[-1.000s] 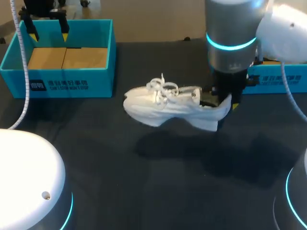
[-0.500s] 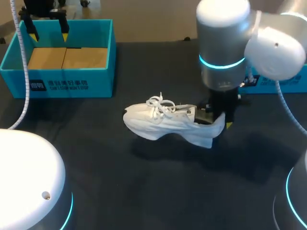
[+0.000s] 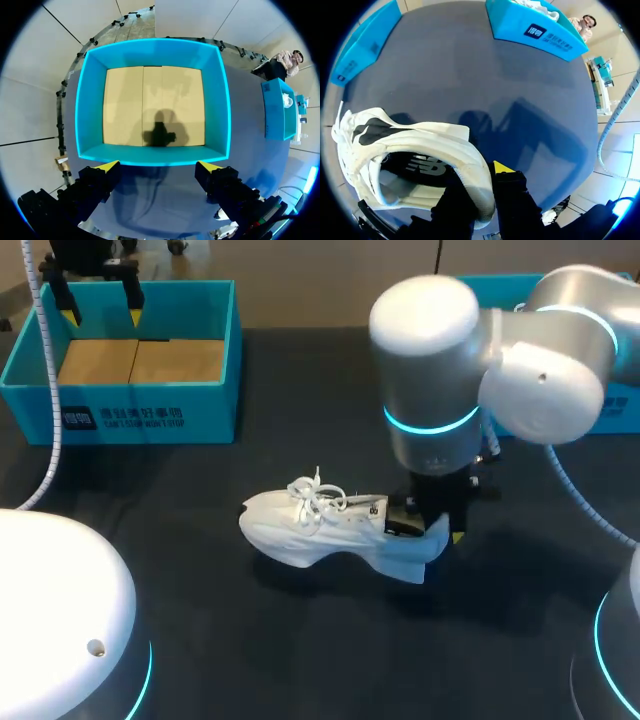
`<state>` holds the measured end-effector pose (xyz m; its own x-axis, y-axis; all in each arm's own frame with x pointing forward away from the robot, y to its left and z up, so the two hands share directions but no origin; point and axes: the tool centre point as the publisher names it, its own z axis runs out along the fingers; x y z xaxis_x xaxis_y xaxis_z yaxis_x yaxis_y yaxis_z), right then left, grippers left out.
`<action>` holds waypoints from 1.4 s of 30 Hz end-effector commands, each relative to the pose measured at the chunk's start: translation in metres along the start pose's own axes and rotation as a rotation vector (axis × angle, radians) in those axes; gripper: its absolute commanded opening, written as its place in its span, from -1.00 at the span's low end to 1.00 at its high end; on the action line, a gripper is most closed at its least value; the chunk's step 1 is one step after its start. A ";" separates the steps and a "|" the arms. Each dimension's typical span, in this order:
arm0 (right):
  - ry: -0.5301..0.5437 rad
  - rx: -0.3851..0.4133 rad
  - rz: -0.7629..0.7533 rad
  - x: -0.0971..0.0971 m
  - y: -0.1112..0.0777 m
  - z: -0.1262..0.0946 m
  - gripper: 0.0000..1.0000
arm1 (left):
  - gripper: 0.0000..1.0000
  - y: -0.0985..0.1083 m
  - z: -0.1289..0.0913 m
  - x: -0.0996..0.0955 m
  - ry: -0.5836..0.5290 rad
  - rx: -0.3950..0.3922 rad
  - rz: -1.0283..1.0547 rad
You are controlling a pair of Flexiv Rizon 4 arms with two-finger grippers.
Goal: Take the shoe out of the shoebox, open the shoe tongue, remove and reinsert the insole, then place the shoe into the shoebox
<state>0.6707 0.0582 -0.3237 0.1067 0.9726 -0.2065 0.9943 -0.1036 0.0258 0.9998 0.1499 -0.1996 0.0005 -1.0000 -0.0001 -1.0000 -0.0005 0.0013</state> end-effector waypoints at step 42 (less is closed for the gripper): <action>0.013 0.061 0.011 0.055 -0.017 0.046 -0.44 | 1.00 0.000 0.000 0.000 0.000 0.001 0.000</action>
<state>0.6618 0.1026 -0.3793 0.1166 0.9742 -0.1932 0.9914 -0.1257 -0.0352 0.9998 0.1499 -0.1996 0.0005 -1.0000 -0.0001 -1.0000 -0.0005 0.0013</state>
